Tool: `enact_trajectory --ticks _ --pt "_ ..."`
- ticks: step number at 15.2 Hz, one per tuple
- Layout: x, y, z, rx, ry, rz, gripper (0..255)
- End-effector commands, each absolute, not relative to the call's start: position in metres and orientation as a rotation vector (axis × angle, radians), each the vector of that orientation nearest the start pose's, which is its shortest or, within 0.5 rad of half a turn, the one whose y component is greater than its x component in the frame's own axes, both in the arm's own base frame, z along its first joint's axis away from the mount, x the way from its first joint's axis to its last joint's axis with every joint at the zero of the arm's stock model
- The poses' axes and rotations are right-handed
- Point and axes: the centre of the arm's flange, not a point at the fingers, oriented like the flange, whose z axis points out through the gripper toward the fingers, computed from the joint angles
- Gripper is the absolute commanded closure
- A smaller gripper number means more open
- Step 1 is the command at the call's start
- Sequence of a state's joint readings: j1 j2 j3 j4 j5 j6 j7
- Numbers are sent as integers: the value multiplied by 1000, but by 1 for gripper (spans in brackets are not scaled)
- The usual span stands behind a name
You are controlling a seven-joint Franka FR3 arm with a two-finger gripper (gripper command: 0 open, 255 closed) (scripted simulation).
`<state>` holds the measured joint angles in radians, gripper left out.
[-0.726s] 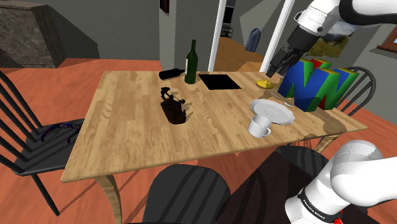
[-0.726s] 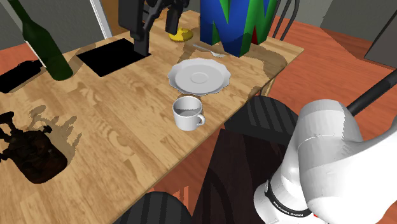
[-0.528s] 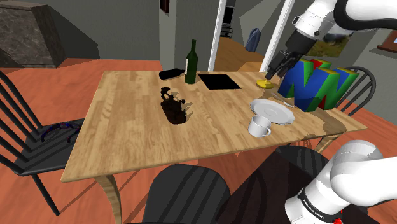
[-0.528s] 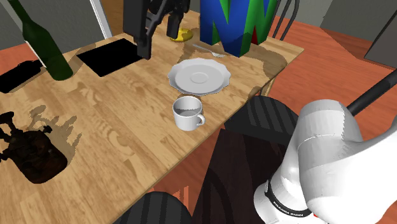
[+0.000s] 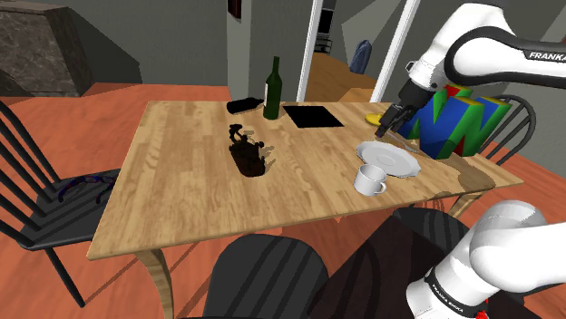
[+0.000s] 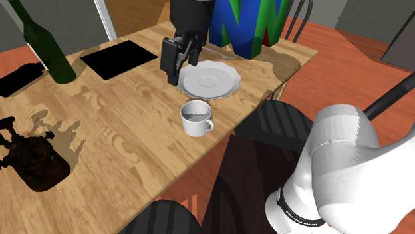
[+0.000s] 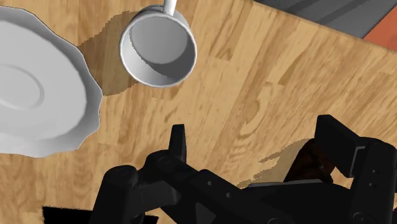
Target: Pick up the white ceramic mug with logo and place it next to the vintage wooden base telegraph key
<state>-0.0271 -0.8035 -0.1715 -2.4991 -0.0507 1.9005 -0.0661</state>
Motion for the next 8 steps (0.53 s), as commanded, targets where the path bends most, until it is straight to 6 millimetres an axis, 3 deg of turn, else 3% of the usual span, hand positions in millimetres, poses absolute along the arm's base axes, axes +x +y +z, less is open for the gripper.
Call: enact_trajectory --ticks 1,8 --pt "325 -95 533 -3073 124 -301 0" --pt "331 -146 457 -3076 127 -247 0"
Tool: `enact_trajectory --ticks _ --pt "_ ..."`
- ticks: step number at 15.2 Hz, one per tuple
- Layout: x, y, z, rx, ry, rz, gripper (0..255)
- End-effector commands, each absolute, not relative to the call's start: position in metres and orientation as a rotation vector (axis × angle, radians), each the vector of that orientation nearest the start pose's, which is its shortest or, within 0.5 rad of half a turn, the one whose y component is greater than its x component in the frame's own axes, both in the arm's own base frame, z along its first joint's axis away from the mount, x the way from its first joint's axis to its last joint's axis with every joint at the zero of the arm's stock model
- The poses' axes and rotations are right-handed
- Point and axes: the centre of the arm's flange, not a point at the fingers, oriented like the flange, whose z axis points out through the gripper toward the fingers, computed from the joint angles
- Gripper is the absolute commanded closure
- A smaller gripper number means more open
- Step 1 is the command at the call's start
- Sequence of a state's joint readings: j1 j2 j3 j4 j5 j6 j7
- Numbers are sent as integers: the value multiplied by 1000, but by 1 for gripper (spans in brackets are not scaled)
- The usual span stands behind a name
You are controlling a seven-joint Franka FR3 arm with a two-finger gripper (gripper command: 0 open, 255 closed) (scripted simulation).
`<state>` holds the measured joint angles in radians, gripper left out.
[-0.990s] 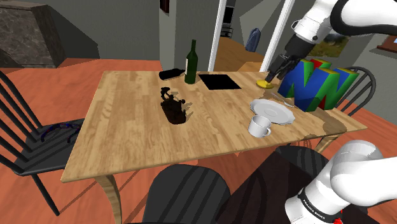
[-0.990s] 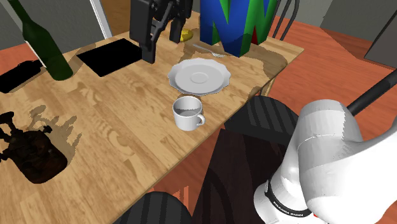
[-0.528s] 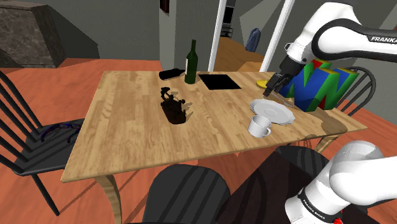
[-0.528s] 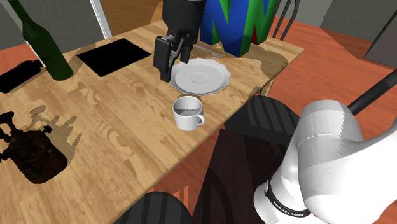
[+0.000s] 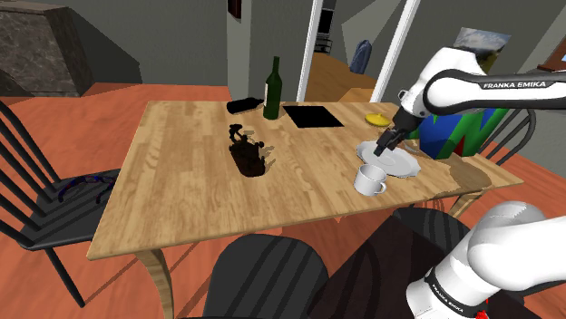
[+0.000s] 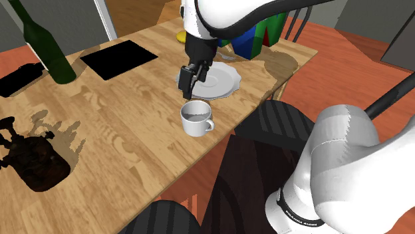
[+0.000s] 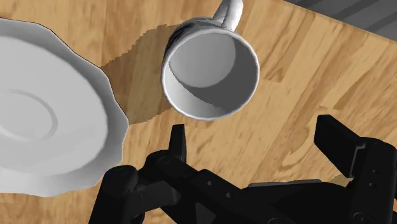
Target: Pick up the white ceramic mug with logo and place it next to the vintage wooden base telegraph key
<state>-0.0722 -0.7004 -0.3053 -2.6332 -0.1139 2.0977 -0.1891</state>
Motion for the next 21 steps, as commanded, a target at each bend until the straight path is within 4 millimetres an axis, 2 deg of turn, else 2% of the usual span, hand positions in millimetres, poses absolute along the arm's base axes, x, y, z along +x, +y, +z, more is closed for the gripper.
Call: enact_trajectory --ticks 1,8,15,21 --pt "332 -153 446 -3077 127 -240 0" --pt "335 -200 373 -3079 129 -189 0" --pt "339 -199 337 -3079 129 -189 0" --pt "340 -199 334 -3079 129 -189 0"
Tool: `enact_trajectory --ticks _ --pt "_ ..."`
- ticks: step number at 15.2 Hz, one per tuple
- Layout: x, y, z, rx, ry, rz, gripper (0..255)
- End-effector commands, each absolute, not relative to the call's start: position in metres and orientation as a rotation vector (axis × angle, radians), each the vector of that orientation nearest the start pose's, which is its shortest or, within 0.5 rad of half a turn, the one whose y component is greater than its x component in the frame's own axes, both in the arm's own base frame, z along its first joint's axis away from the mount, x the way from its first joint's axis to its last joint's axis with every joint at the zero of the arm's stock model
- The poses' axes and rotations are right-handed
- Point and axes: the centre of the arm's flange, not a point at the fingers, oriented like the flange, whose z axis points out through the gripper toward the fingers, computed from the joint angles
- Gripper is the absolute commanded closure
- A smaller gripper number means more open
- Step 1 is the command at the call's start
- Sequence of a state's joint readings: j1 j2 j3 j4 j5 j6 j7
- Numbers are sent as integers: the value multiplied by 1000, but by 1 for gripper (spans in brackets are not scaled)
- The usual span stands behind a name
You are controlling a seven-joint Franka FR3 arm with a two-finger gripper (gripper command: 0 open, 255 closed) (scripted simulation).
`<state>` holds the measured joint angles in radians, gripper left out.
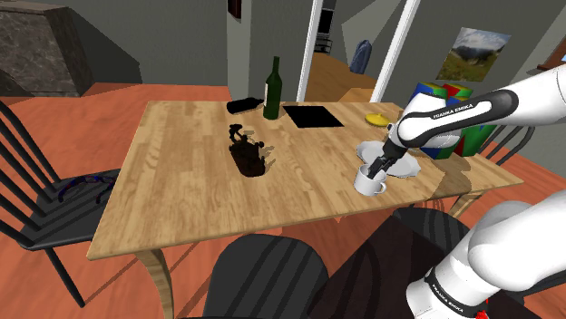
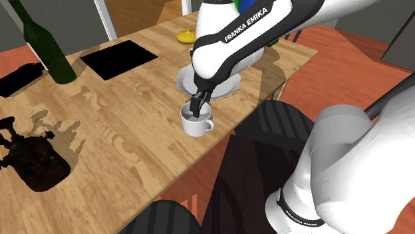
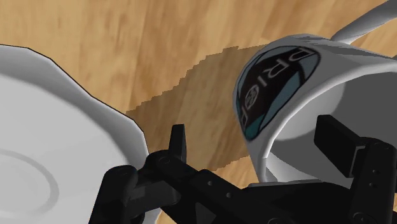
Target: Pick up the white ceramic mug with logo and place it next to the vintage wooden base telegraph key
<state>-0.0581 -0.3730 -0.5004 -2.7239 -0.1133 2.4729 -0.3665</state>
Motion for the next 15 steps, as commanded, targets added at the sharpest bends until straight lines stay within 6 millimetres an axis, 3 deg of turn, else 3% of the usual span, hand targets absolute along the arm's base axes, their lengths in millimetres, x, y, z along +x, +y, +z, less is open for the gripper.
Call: enact_trajectory --ticks 1,2,3,12,15 --pt "340 -199 334 -3079 129 -189 0" --pt "340 -198 334 -3079 129 -189 0" --pt "340 -198 334 -3079 129 -189 255" --pt "340 -199 334 -3079 129 -189 255" --pt "340 -199 350 -3079 129 -189 255"
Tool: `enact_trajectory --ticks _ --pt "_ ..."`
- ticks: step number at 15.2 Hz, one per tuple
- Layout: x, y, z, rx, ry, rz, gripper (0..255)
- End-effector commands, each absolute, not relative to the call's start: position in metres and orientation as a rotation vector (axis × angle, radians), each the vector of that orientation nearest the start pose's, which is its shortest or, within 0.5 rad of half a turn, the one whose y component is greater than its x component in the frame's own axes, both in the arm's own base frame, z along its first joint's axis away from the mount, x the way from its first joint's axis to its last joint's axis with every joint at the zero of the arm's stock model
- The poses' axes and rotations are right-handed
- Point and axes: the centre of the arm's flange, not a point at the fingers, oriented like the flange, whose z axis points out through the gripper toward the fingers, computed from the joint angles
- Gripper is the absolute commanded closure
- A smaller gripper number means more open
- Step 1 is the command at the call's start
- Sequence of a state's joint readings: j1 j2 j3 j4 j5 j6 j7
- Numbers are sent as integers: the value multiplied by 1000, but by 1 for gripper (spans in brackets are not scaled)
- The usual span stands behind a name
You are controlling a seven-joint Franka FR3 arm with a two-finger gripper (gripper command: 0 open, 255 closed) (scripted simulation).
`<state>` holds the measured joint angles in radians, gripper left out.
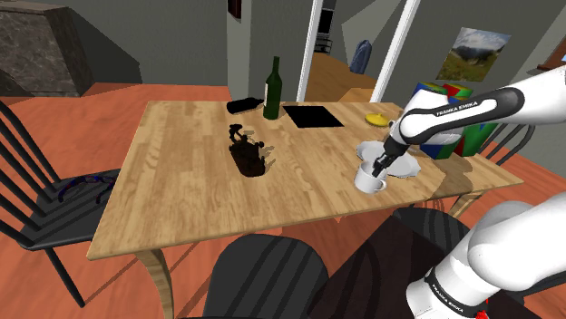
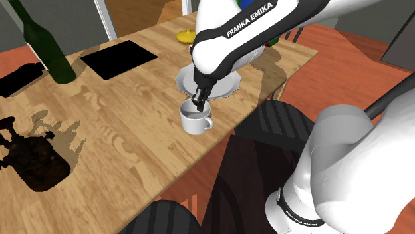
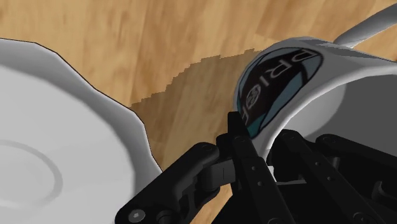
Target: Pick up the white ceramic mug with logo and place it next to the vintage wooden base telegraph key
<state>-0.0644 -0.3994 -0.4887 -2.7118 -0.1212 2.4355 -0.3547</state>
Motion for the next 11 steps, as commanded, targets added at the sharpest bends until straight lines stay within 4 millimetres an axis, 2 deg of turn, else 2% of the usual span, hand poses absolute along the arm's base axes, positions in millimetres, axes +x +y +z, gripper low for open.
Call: enact_trajectory --ticks 1,11 --pt "340 -199 355 -3079 129 -189 255" --pt "340 -199 408 -3079 129 -189 255"
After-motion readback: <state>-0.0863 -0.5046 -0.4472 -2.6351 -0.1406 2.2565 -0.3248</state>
